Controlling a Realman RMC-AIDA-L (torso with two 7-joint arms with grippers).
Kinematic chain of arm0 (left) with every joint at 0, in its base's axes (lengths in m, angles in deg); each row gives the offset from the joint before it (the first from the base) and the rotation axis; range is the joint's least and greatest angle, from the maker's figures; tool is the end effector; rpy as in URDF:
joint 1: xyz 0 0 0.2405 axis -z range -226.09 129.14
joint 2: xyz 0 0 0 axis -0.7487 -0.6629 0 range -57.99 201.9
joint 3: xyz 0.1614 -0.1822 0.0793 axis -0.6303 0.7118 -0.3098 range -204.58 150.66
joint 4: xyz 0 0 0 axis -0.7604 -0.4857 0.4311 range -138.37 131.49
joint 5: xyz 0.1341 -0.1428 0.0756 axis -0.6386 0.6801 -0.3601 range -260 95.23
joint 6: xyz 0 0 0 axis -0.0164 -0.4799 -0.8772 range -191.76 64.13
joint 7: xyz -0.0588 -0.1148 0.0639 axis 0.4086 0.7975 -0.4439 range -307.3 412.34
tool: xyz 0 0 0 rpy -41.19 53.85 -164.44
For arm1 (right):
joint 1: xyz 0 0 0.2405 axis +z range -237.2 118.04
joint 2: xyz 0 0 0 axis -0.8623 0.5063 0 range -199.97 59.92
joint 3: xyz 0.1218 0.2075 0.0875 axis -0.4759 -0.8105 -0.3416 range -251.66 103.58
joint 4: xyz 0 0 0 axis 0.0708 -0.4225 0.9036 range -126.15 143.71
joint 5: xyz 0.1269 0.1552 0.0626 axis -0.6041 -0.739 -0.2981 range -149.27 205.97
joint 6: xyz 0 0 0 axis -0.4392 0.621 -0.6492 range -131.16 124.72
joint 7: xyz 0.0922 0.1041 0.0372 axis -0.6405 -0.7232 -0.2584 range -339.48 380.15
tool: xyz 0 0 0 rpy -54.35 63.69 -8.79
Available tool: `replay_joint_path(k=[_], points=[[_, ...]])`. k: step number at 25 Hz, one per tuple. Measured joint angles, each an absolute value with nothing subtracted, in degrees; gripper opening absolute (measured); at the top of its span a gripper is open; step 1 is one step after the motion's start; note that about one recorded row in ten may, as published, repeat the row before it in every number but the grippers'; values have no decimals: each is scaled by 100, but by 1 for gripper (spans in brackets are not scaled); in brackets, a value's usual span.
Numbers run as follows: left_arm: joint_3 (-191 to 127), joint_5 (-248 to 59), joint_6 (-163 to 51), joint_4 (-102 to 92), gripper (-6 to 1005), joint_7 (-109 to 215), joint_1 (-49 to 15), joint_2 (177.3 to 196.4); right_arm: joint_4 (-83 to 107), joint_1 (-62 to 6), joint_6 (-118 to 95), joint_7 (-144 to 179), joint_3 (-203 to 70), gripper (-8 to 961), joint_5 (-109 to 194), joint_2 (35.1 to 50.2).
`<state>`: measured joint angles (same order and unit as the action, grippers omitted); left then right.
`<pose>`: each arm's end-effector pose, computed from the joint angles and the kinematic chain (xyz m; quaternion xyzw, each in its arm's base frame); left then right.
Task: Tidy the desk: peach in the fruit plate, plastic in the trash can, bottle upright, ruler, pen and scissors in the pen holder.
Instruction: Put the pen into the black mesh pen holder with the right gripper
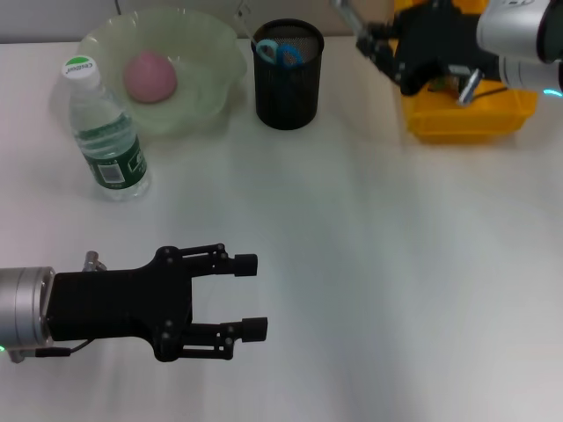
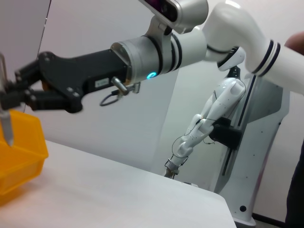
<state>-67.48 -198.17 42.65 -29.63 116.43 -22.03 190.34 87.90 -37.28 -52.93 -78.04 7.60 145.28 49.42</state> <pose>-0.2663 0.2532 -0.0231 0.9351 0.1506 0.3205 0.0139 0.1531 0.3865 0.0147 -0.9329 0.0072 0.0820 0.3506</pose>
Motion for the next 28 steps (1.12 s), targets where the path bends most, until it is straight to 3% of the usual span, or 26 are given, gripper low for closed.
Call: replay_joint_path(k=[8, 16, 22, 28], points=[[-6747, -19743, 4265, -2955, 786, 11677, -2184, 19034, 7449, -3496, -4489, -5206, 726, 124, 11744, 4937], [-6748, -19710, 4252, -2953, 786, 11714, -2149, 19038, 5664, -2753, -4512, -2478, 726, 124, 8852, 4950], [-6748, -19655, 4249, -2948, 786, 11744, -2143, 19043, 4494, -2098, -4772, -2128, 715, 125, 7626, 4941], [-6748, -19652, 4251, -2945, 786, 11772, -2135, 19048, 4051, -1852, -4747, -2600, 753, 125, 7515, 4953]])
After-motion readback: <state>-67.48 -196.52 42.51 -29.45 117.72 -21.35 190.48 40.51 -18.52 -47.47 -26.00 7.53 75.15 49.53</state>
